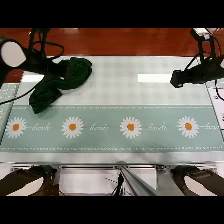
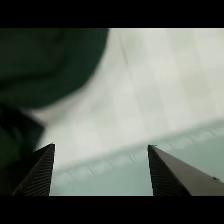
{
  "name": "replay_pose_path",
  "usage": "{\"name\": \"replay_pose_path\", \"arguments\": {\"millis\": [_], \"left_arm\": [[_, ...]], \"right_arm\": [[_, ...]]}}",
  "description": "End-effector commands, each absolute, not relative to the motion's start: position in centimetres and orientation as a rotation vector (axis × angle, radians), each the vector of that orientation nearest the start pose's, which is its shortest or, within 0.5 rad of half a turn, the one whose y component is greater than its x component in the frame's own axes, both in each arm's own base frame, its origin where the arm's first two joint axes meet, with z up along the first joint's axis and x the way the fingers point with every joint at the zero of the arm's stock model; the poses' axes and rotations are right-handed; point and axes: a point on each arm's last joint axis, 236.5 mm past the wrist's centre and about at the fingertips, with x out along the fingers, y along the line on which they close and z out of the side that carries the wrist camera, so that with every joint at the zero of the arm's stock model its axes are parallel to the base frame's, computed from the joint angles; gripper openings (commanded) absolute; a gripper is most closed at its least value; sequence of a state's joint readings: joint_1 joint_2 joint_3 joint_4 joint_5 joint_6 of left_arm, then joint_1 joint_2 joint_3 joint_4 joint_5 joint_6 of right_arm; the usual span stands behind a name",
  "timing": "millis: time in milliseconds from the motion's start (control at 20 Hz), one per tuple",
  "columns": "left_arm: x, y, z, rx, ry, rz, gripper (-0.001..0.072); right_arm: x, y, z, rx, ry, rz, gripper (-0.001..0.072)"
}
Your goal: Fold the shirts.
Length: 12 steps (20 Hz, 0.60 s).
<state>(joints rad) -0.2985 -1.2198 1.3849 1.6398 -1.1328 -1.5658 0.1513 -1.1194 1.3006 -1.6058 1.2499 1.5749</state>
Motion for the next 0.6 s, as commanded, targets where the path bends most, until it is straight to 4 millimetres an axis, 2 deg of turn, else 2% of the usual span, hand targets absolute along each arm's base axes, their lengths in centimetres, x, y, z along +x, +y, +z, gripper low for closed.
{"name": "replay_pose_path", "arguments": {"millis": [0,50,100,200,300,450,550], "left_arm": [[49.0,-9.1,14.5,0.340,0.675,-0.162,0.0720],[50.4,-7.6,12.9,0.307,0.689,-0.124,0.0720],[51.1,-5.6,10.1,0.258,0.759,-0.072,0.0720],[50.4,-2.1,4.3,0.166,0.937,0.031,0.0720],[49.4,-0.2,-0.5,0.087,1.080,0.083,0.0720],[49.9,1.1,-4.7,0.058,1.138,0.103,0.0720],[51.1,1.4,-6.2,0.054,1.113,0.100,0.0720]], "right_arm": [[38.7,3.5,11.6,-0.161,1.040,0.063,0.0602],[38.8,3.2,11.2,-0.174,1.051,0.053,0.0602],[38.9,3.0,10.7,-0.184,1.065,0.046,0.0602],[39.1,2.9,9.2,-0.192,1.109,0.043,0.0602],[39.1,2.9,7.6,-0.196,1.160,0.044,0.0602],[39.3,3.3,5.5,-0.192,1.218,0.052,0.0602],[39.2,4.1,4.8,-0.161,1.239,0.077,0.0601]]}}
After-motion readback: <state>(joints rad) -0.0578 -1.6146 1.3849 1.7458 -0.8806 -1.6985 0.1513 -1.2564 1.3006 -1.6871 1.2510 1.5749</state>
